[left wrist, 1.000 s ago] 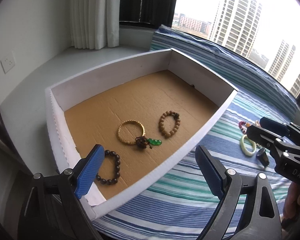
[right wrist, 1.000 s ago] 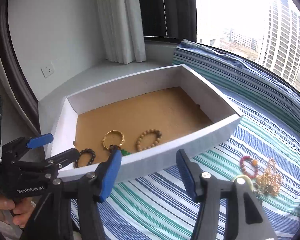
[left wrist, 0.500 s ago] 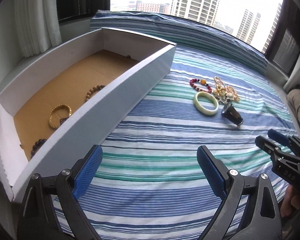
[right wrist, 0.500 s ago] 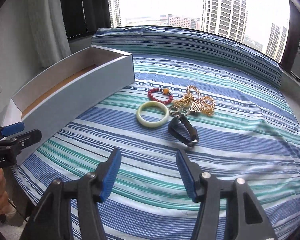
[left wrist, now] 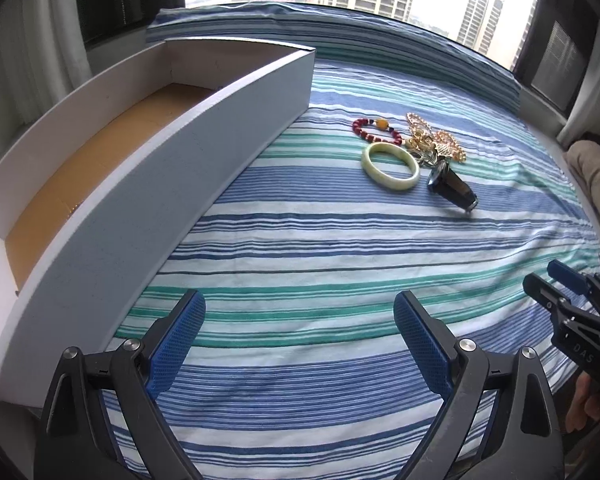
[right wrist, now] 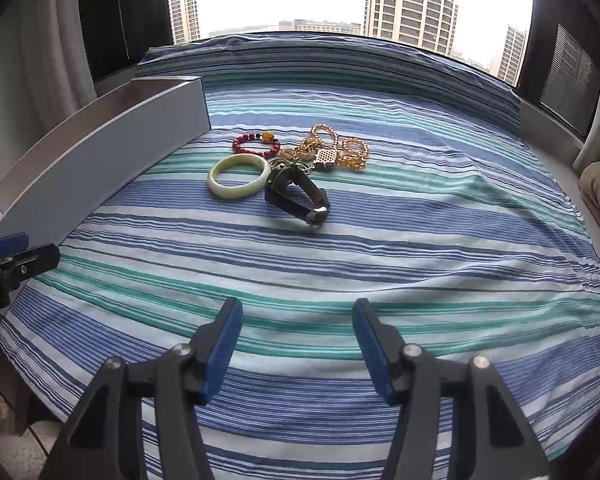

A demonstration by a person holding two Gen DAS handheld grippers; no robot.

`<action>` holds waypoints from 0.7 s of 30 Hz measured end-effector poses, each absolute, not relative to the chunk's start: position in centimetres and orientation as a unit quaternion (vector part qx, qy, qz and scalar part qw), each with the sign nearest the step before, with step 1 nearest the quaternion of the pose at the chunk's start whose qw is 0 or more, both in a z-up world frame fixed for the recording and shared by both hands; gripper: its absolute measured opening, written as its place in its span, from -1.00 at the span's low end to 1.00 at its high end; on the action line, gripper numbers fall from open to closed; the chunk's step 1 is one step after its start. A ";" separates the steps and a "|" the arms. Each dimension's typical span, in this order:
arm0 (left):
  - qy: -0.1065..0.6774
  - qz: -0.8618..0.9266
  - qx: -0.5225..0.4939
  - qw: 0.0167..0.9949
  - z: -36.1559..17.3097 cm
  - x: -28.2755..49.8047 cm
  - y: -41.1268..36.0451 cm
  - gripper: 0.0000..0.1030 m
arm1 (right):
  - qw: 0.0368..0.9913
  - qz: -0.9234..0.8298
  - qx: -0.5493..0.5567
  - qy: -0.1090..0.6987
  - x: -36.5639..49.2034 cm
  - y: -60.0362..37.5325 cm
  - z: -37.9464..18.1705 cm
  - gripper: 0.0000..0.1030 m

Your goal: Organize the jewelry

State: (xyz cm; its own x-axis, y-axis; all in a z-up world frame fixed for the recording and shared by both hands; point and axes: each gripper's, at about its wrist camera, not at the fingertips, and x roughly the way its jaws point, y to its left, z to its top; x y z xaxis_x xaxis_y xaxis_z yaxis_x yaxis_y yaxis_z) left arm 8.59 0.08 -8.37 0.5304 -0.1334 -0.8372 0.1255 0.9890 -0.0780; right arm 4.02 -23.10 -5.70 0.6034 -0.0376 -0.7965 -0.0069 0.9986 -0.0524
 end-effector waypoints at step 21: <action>0.536 -0.077 0.012 0.841 -14.9 10.8 -0.7 0.86 | 0.893 -0.012 -0.019 0.449 3.2 -23.1 -5.6 0.13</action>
State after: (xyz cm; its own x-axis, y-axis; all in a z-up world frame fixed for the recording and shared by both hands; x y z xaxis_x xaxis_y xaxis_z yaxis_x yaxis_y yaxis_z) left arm 10.80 -0.69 -14.88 0.4145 -0.1158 -0.9027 0.1423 0.9879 -0.0614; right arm 3.24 -23.06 -5.65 0.5967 -0.0379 -0.8016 0.0045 0.9990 -0.0438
